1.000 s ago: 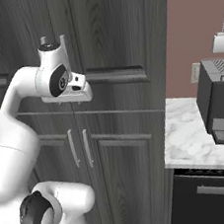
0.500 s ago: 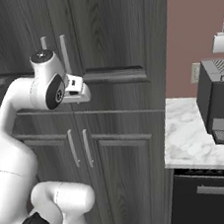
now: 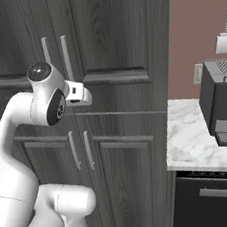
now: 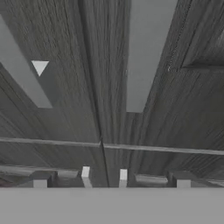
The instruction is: Open the cabinet, pick the kettle from the cabinet, and place it in the sink.
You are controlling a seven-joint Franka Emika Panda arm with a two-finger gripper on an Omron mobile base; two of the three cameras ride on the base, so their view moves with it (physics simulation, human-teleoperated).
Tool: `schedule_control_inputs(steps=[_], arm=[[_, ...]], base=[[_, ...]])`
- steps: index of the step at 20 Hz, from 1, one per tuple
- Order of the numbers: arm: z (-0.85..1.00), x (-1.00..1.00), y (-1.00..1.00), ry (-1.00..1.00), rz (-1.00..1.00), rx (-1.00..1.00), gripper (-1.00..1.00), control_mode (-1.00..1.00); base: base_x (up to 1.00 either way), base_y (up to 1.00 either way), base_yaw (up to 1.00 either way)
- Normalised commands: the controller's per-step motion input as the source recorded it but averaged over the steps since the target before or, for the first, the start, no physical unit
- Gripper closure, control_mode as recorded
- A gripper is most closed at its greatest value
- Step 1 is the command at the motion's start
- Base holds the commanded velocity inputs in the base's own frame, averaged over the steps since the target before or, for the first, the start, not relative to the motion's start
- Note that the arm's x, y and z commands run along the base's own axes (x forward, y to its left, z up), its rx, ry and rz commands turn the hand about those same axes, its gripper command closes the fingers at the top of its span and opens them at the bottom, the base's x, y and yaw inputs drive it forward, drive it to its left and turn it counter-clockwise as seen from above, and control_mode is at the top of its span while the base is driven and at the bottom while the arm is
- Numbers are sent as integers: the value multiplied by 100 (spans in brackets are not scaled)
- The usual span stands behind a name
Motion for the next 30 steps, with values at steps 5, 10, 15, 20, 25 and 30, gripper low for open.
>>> schedule_control_inputs(steps=[5, 10, 15, 20, 25, 30], arm=[[10, -5, -7, -20, 0, 1, -100, -100], [16, -1, -2, -9, -3, 0, -100, -100], [22, 0, -6, 0, -6, 0, -100, -100], [25, 0, -8, 0, -6, 0, -100, -100], [25, 0, -7, 0, 0, 0, -100, -100], [16, 1, -2, -6, 1, 0, -100, -100]], base=[[0, 0, 0], [0, 0, 0], [0, 0, 0], [0, 0, 0], [0, 0, 0], [0, 0, 0]])
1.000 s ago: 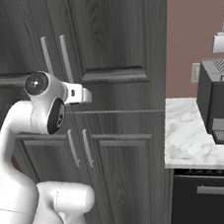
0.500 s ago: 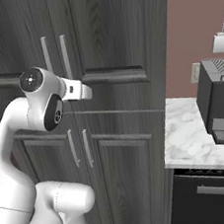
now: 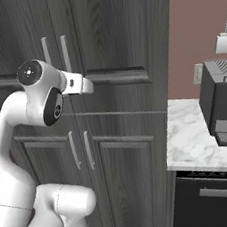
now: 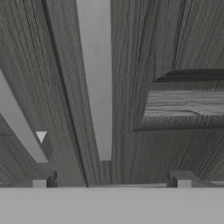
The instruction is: Open the cabinet, pick the kettle from the cabinet, and place it in the sink.
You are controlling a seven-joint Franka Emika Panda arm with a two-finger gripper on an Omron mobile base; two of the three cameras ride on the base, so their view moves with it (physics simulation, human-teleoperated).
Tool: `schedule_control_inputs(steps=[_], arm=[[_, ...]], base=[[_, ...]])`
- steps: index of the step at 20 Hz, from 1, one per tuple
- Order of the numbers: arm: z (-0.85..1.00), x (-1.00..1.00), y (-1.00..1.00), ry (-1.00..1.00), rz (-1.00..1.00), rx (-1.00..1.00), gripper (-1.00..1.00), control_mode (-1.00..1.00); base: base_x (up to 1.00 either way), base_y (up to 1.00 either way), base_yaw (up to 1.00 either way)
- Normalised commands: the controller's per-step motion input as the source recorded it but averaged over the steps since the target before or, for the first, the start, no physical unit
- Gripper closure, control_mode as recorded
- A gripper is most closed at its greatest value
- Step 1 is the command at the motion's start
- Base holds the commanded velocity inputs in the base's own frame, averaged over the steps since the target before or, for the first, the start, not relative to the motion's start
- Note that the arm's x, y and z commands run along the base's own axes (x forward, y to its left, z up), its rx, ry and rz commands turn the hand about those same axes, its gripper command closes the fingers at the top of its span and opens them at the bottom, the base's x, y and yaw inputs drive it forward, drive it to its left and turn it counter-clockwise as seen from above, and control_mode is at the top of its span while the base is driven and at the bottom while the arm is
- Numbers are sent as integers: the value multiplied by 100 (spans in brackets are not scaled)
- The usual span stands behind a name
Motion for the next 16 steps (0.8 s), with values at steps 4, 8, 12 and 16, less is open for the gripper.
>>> schedule_control_inputs(steps=[4, 8, 12, 16], arm=[[10, 12, 1, -13, 6, 0, -100, -100], [13, 11, 0, -13, 2, 0, -100, -100], [16, 15, 0, 0, 1, 0, -100, -100], [15, 16, 0, 0, 0, 0, -100, -100]], base=[[0, 0, 0], [0, 0, 0], [0, 0, 0], [0, 0, 0]])
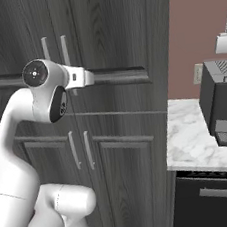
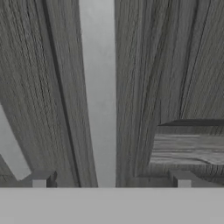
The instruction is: Open the cabinet, pick the kettle from the cabinet, and place it in the sink.
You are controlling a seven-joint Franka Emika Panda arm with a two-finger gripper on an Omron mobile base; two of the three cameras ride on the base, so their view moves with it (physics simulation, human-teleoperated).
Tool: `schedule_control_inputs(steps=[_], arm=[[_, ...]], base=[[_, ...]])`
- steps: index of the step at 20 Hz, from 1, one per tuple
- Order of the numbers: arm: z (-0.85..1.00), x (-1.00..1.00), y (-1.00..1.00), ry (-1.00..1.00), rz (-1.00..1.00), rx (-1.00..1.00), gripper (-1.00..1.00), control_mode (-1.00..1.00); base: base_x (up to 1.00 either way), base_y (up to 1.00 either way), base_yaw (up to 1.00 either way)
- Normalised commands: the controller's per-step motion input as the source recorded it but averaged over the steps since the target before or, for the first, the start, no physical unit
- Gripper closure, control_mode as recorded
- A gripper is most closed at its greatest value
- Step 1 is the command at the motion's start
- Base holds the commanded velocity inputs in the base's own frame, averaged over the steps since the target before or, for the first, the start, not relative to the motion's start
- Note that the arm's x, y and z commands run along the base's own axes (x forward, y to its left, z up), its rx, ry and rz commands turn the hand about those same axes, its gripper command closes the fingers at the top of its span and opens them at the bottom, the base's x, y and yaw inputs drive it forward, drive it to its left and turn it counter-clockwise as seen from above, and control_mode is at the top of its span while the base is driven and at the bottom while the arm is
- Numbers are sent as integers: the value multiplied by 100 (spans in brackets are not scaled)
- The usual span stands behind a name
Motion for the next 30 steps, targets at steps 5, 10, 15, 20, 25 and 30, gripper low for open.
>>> schedule_control_inputs(steps=[5, 10, 15, 20, 25, 30], arm=[[17, 19, 0, 0, 0, 0, -100, -100], [14, 16, 0, 0, 0, 0, -100, -100], [5, 22, 0, 0, 0, 0, -100, -100], [3, 27, 0, 0, 0, 0, -100, -100], [1, 27, 0, 0, 0, 0, -100, -100], [5, 26, -6, 0, 0, 0, -100, -100]], base=[[0, 0, 0], [0, 0, 0], [0, 0, 0], [0, 0, 0], [0, 0, 0], [0, 0, 0]])
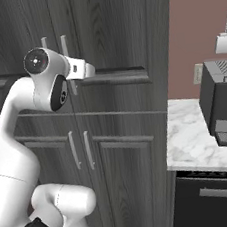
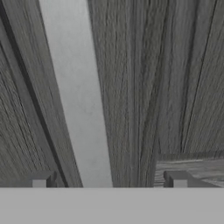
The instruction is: Open the cabinet, pick the kettle from the cabinet, and place it in the sink.
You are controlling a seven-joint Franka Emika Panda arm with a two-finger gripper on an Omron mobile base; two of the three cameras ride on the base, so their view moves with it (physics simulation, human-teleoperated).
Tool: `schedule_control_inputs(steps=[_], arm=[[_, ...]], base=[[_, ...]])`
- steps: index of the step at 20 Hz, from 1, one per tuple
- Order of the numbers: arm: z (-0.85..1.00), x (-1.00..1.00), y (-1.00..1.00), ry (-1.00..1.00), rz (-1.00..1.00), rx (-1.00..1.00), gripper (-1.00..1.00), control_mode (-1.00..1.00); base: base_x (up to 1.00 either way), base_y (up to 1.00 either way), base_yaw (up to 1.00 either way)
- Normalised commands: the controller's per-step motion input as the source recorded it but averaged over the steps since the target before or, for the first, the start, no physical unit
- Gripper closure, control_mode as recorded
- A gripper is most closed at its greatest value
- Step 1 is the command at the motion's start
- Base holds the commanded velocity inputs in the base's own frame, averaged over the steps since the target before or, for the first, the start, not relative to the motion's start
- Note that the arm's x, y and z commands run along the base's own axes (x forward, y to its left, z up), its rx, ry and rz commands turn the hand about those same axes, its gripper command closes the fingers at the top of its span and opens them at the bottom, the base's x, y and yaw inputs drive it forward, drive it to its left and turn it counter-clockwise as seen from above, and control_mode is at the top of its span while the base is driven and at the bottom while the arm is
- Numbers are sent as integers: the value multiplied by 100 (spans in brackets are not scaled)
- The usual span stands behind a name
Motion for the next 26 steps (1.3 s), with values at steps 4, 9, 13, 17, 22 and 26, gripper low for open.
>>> schedule_control_inputs(steps=[4, 9, 13, 17, 22, 26], arm=[[8, 24, -1, 0, 0, 0, -100, -100], [17, 13, 0, -2, 1, -3, -100, -100], [17, 11, 0, -1, 0, -3, -100, -100], [21, 12, 0, 0, 0, -3, -100, -100], [28, 4, 0, 3, 0, -5, -100, -100], [33, 0, 0, 11, 0, -7, -100, -100]], base=[[0, 0, 0], [0, 0, 0], [0, 0, 0], [0, 0, 0], [0, 0, 0], [0, 0, 0]])
